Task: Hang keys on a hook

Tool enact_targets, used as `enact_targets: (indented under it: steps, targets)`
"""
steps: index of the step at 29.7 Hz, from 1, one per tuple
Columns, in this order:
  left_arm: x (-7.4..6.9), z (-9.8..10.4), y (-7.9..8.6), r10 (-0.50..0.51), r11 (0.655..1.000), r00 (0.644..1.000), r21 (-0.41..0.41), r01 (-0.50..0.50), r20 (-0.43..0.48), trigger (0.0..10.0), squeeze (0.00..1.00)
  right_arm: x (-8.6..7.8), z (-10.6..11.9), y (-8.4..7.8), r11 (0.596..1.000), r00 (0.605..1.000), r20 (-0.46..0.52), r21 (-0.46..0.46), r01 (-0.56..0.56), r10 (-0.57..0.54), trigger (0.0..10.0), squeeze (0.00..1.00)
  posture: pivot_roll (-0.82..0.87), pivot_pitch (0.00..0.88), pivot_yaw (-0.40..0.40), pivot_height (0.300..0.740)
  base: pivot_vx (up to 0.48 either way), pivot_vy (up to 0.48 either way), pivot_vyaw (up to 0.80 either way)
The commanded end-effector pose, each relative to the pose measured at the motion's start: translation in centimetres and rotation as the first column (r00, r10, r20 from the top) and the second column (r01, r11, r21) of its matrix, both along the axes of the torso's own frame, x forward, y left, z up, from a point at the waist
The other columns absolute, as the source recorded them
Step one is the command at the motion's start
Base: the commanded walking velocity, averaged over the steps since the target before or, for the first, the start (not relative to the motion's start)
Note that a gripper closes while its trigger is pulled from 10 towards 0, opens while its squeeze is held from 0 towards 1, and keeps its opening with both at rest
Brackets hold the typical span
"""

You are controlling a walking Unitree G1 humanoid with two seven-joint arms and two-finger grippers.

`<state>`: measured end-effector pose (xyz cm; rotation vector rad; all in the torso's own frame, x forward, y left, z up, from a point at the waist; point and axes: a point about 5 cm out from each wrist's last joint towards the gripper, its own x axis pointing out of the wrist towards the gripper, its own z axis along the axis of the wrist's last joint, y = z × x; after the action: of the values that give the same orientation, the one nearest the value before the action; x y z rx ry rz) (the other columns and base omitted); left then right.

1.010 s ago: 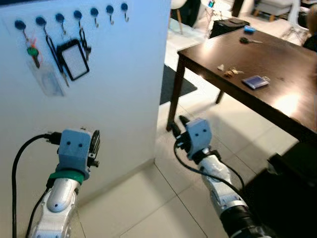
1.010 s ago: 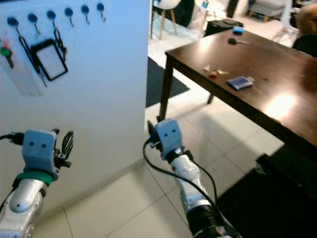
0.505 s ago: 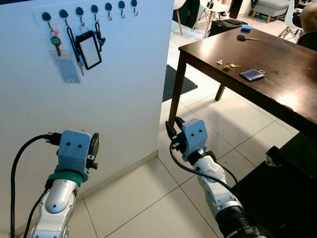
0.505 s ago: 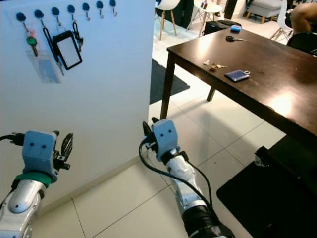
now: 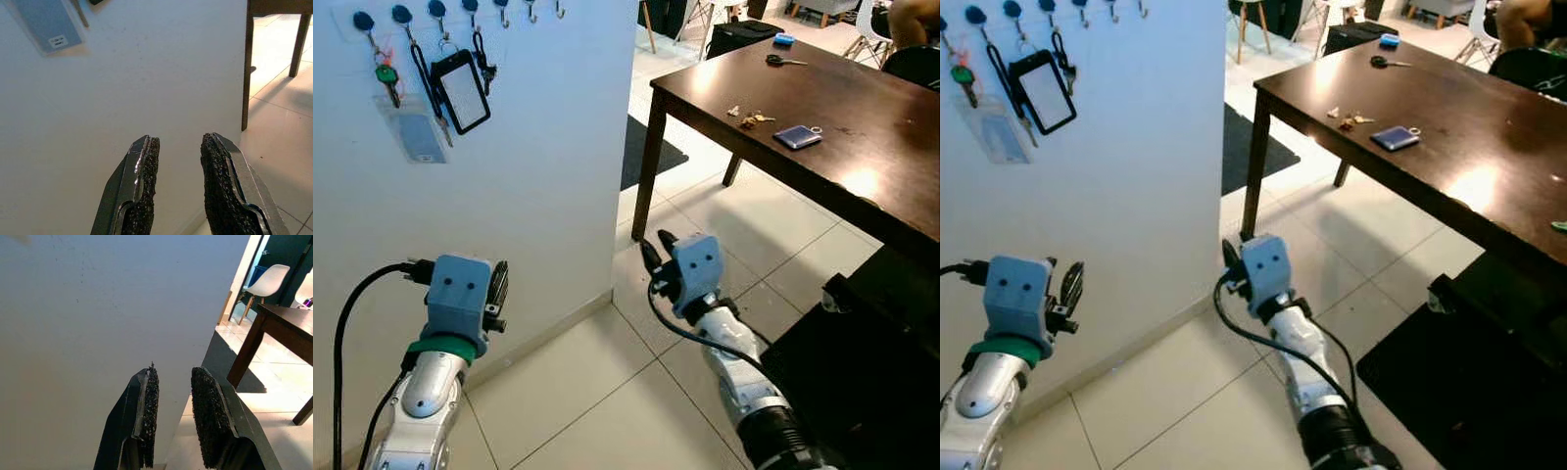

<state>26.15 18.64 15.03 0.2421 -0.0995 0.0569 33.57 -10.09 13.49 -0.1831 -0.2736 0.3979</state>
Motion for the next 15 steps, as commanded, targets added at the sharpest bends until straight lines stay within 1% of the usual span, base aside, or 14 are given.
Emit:
enact_targets:
  steps: [1,7,9,15]
  targets:
    - [-0.06,-0.56,0.18,0.012,1.000,0.999,-0.006,-0.013,-0.030,10.0,0.00,-0.04,-0.42,-0.18,1.000,1.000,-0.023,0.003,0.008,-0.008,10.0,0.00,-0.05,0.038,0.057,0.740,0.000,0.000,-0.80]
    - [0.02,-0.51,0.18,0.019,1.000,0.999,-0.010,-0.020,-0.027,10.0,0.00,0.03,-0.34,-0.26,1.000,1.000,-0.022,0.000,0.008,-0.008,10.0,0.00,-0.06,0.043,0.053,0.740,0.000,0.000,0.00]
    - [0.02,-0.51,0.23,0.021,1.000,0.999,-0.010,-0.021,-0.028,10.0,0.00,0.04,-0.32,-0.21,1.000,1.000,-0.021,0.000,0.008,-0.008,10.0,0.00,-0.06,0.045,0.061,0.740,0.000,0.000,-0.80]
    - [0.10,-0.45,0.54,0.021,1.000,0.999,-0.002,-0.021,-0.031,10.0,0.00,0.09,-0.15,-0.01,1.000,1.000,-0.017,0.013,0.016,-0.016,10.0,0.00,-0.04,0.046,0.075,0.740,0.000,0.000,0.00]
